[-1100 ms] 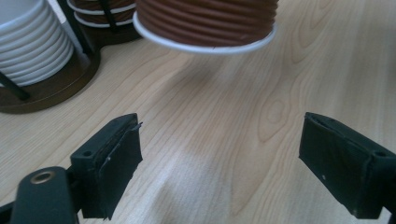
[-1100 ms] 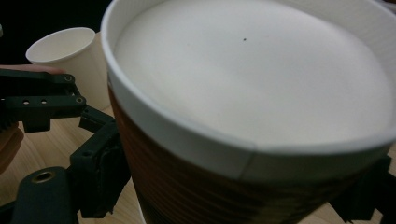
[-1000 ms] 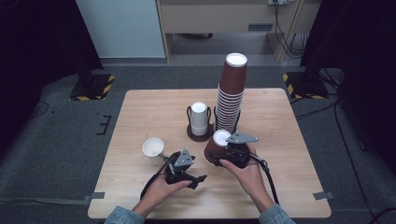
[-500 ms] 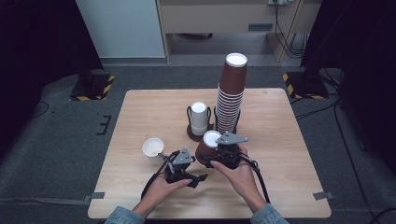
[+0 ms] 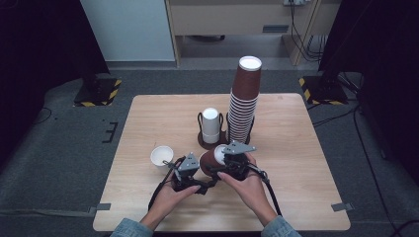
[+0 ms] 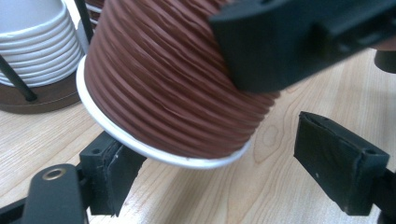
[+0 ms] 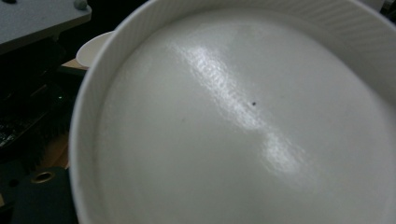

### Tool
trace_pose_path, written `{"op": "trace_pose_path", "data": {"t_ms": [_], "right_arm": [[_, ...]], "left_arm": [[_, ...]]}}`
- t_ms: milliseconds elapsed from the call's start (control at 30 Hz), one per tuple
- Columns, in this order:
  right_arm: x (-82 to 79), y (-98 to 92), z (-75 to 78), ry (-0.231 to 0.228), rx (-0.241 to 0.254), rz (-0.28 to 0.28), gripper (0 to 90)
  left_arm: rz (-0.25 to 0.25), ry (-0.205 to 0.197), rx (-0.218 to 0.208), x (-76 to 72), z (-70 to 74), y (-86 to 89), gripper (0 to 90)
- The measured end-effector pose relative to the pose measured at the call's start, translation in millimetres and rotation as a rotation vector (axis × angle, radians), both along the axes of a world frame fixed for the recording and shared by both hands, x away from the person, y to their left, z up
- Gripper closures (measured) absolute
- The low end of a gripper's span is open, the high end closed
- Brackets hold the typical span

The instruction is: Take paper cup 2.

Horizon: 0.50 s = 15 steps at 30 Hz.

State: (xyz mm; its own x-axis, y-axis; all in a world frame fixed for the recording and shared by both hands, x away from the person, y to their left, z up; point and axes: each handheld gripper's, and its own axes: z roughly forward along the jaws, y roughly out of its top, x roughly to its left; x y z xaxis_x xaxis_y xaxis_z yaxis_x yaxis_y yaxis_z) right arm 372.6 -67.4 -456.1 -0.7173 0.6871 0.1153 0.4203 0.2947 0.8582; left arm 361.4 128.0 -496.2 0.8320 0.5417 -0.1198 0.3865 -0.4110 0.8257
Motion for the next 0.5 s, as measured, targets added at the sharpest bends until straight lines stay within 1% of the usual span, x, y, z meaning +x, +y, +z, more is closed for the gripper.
{"op": "trace_pose_path", "data": {"t_ms": [200,267,333,400,500], "right_arm": [[-1.5,1.9,-1.0,0.004,0.007,0.016,14.6],[-2.7,2.9,-0.7,0.006,0.007,0.022,14.5],[-3.5,3.9,-0.2,0.0,-0.003,0.025,14.6],[-3.4,3.1,0.8,-0.004,-0.005,0.028,14.6],[-2.4,0.5,1.8,-0.011,0.002,0.018,14.6]], "left_arm": [[0.02,-0.015,0.015,1.3,0.3,1.3,18.2],[0.026,-0.003,0.005,2.2,0.1,1.7,20.6],[0.027,-0.007,0.015,2.6,0.1,2.1,21.2],[0.026,-0.002,0.004,2.9,-0.1,1.3,23.6],[0.02,-0.004,0.006,4.5,0.6,-1.2,26.1]]}}
